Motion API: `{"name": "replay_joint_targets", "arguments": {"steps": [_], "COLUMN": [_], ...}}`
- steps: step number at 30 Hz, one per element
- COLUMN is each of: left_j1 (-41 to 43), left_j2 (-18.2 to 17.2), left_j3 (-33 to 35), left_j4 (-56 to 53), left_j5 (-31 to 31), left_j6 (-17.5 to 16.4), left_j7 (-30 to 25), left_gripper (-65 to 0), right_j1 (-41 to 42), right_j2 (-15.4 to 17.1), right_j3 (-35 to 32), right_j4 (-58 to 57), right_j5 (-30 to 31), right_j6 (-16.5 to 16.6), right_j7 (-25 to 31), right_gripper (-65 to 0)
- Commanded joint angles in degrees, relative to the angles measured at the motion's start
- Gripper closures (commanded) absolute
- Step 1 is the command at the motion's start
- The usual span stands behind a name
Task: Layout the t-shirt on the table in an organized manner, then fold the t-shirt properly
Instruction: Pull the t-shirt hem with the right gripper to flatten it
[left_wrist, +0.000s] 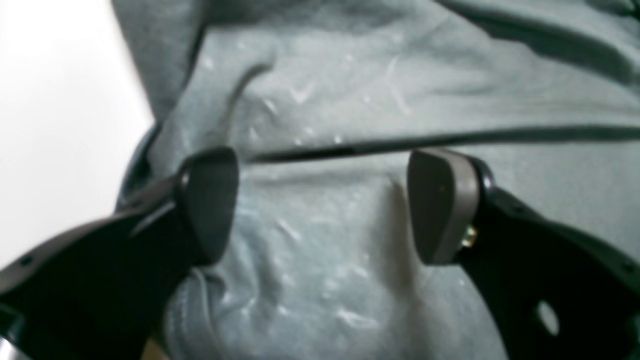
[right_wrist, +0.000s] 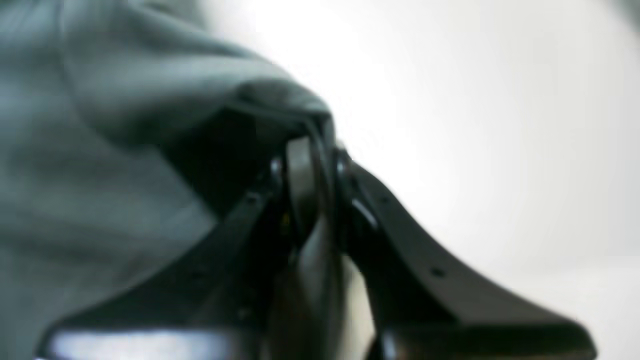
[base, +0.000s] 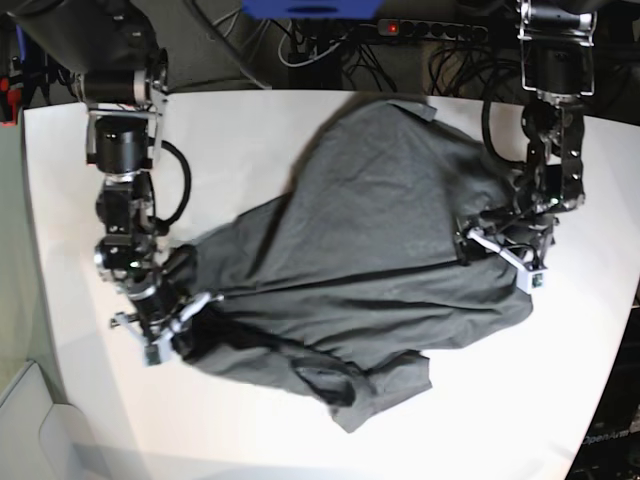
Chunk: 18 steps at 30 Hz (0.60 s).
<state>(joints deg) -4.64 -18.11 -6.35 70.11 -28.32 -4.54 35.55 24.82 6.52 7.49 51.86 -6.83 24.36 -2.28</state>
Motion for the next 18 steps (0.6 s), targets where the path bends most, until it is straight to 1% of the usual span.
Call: {"name": "replay_joint_targets", "arguments": {"steps": [1,4,6,7,8,10,12,16,18], "left_j1": [0.3,0.3,0.4,0.5,0.6,0.6,0.6,0.7,1.3], "left_j2": [-0.4,-0.4,-0.4,-0.4,-0.4,-0.4,-0.4,-0.4,-0.4], "left_j3": [0.0,0.0,0.0,0.0,0.0,0.0,0.0,0.1,0.1], "left_j4": [-0.4,-0.5,-0.3,-0.2,-0.2,-0.2,-0.2,-0.2,-0.1], "left_j5": [0.3,0.3,0.3,0.3,0.3,0.3,0.3,0.3,0.3], "left_j6": [0.9,0.9,0.9,0.9,0.9,0.9,0.9,0.9,0.9], "left_j7": [3.4,3.3,3.3,3.3,3.3,3.3,3.3,3.3,3.3], "left_gripper": [-51.8,-51.8,-51.8,-51.8,-51.8,-51.8,-51.8,-51.8,-51.8], "right_j1": [2.0,2.8,3.8,4.1,4.2,4.2,4.1,2.4,1.8], "right_j2": [-0.2,-0.1,-0.1,0.1,0.9,1.9,2.0,2.2,2.2], "right_j3": [3.0,10.6,14.4,15.9,17.2,18.8,20.3,25.5,28.2], "right_j4": [2.1,2.9,2.1,1.0,-0.4,-2.7,-3.7,-3.9,-3.7], "right_j5": [1.9,3.1,2.9,2.9,2.8,3.1,3.2,3.2,3.2], "right_j6": [0.1,0.0,-0.1,-0.1,-0.1,-0.1,-0.1,-0.1,-0.1], "right_j7": [1.8,1.7,1.2,0.9,0.7,0.6,0.6,0.6,0.6], "right_gripper": [-3.1,-3.4,-3.8,-5.0,-7.1,-13.5,-20.0,-32.5,-36.4]}}
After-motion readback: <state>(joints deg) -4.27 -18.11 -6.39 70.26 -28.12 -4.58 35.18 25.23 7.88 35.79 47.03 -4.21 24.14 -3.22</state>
